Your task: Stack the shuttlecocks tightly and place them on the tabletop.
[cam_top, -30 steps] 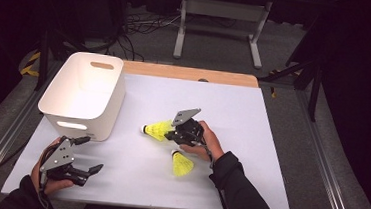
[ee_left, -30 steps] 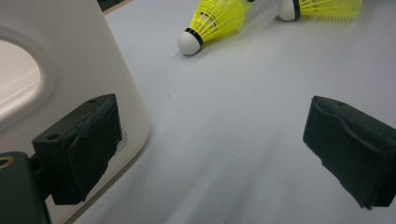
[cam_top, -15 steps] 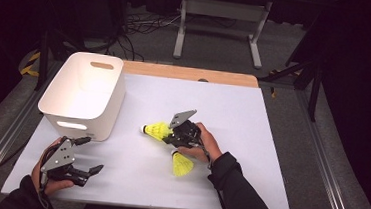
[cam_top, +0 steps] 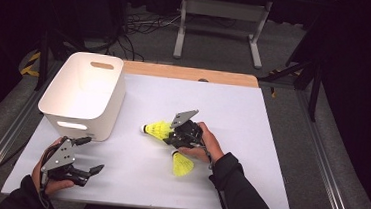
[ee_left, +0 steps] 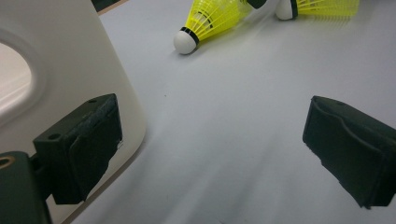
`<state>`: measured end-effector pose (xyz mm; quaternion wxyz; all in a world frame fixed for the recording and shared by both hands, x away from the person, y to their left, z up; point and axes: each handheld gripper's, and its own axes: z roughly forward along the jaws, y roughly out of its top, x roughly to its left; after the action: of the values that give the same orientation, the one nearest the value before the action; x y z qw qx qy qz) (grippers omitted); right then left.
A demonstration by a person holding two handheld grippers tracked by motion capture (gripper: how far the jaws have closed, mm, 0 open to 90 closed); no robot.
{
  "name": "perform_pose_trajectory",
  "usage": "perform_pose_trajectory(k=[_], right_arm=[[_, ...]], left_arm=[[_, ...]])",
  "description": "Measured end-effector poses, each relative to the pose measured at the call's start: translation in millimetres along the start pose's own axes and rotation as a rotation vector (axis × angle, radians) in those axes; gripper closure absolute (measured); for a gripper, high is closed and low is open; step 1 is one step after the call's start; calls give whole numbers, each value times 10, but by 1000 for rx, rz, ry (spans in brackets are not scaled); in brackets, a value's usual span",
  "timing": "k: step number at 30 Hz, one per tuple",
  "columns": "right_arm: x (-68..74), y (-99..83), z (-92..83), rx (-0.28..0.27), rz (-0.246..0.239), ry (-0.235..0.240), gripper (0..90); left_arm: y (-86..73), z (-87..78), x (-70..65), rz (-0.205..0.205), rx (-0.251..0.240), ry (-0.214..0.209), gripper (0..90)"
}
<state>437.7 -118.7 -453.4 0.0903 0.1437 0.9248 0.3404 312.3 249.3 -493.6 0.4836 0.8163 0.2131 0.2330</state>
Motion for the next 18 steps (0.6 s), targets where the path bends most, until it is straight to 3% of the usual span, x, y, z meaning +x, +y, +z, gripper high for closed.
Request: perform_pose_trajectory(k=[9,18], right_arm=[[36,23,-102,-16,-14,-28,708],[105,54,-318,-58,-32,-83,672]], left_arm=[[1,-3,2,-2,-1,2,55],[0,2,2,-3,-1,0,55]])
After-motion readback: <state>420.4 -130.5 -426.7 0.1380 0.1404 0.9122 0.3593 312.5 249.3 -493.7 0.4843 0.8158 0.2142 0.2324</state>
